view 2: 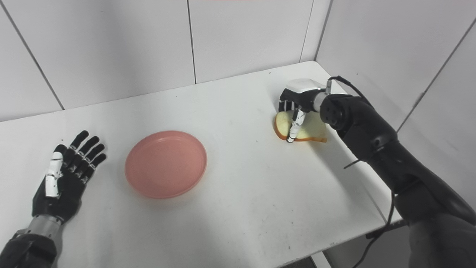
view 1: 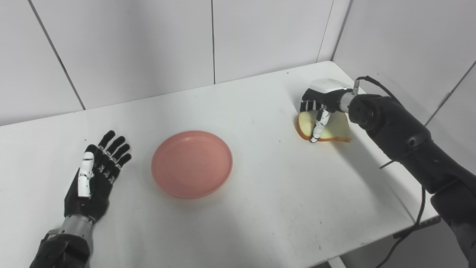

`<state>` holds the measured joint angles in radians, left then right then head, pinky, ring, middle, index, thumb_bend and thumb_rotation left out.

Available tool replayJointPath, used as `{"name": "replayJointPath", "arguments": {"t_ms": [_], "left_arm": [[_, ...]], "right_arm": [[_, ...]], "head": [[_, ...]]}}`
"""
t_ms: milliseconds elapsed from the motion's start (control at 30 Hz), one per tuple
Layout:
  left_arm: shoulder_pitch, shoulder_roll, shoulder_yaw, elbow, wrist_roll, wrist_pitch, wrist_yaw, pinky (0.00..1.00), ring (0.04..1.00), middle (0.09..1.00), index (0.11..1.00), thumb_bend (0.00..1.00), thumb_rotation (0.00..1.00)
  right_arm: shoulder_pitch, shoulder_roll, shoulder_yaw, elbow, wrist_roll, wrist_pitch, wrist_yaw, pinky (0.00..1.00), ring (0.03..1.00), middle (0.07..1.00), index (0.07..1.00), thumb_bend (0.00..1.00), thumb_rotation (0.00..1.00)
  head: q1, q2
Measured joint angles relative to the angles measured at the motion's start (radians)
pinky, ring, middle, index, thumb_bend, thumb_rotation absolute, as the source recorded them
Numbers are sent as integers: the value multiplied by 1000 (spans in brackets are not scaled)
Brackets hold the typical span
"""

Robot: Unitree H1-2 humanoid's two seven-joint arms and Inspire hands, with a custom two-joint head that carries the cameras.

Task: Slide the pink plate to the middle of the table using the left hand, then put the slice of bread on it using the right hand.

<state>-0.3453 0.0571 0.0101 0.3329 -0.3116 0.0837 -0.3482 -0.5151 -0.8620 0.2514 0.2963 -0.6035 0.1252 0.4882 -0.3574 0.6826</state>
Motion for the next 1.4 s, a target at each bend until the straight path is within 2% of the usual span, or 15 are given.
{"name": "replayJointPath", "arguments": {"t_ms": [267,333,467,600,733,833,1067,1100,1233,1300,1400], "left_arm": [[-4,-4,0,5,1,0,3,906,896,897,896,507,986],[-6,-4,-2,7,5,-2,3,912,899,899,896,507,988],[-10,-6,-8,14,15,-6,6,918,907,907,905,500,999],[-17,-12,-15,29,28,-26,7,914,902,906,908,499,1000],[-24,-24,-17,45,34,-44,15,918,909,911,911,498,996],[-32,-35,-22,64,37,-62,15,930,901,905,905,500,989],[-52,-65,-34,94,60,-82,36,929,904,906,917,492,1000],[-55,-69,-36,100,63,-86,36,922,904,908,920,486,1000],[-67,-85,-41,123,76,-108,52,911,900,906,916,477,1000],[-69,-98,-41,126,78,-113,64,891,889,892,896,473,979],[-79,-118,-41,142,81,-117,93,891,885,887,889,468,966]], "right_arm": [[3,-6,-32,-116,4,25,51,343,423,500,524,498,0],[3,-7,-37,-174,4,62,88,335,424,510,527,496,0],[-12,-7,-44,-301,11,81,139,333,429,528,507,496,0],[-40,7,-47,-338,17,94,164,343,426,519,487,499,0],[-57,60,-38,-395,37,105,187,355,420,509,494,499,0],[-86,108,-18,-412,38,131,211,346,429,519,499,498,0],[-156,225,42,-405,41,125,212,358,424,519,507,498,0],[-163,237,49,-399,41,118,212,373,435,517,489,500,0],[-187,294,75,-372,36,96,201,405,465,517,458,502,0],[-193,313,88,-367,34,92,200,387,438,515,492,501,0],[-206,357,102,-344,36,91,200,367,426,515,513,499,0]], "head": [[8,-11],[12,-14],[24,-20],[46,-32],[41,-43],[75,-54],[117,-60],[156,-61],[193,-58],[241,-55],[256,-54]]}}
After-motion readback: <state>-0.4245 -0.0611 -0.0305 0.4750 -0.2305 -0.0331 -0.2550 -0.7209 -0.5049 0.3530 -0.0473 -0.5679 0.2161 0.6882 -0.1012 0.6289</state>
